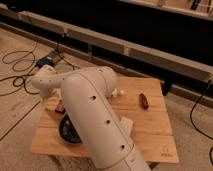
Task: Push the eraser across the table
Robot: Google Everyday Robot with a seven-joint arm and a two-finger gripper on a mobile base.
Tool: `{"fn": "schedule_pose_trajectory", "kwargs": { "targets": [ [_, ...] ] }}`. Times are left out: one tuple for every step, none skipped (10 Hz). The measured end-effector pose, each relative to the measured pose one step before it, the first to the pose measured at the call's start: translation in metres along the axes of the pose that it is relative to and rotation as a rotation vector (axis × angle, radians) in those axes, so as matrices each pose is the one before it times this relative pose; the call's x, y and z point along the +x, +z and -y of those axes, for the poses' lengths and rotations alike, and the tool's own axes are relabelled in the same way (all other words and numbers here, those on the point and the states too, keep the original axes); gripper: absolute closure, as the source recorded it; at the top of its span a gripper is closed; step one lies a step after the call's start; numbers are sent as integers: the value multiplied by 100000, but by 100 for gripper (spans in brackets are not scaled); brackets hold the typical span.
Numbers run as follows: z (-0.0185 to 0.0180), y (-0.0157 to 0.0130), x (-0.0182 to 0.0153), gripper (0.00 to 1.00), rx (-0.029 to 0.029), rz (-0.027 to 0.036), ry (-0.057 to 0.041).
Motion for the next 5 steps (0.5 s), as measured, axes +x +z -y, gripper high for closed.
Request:
{"fn": "schedule_pose_trajectory", "kwargs": {
  "targets": [
    [-34, 224, 120, 35, 10, -741, -126],
    [40, 324, 119, 35, 255, -973, -299],
    [-67, 258, 160, 35, 52, -867, -241],
    [-184, 239, 200, 35, 30, -959, -479],
    [-153, 148, 167, 35, 4, -755, -440]
  ]
}}
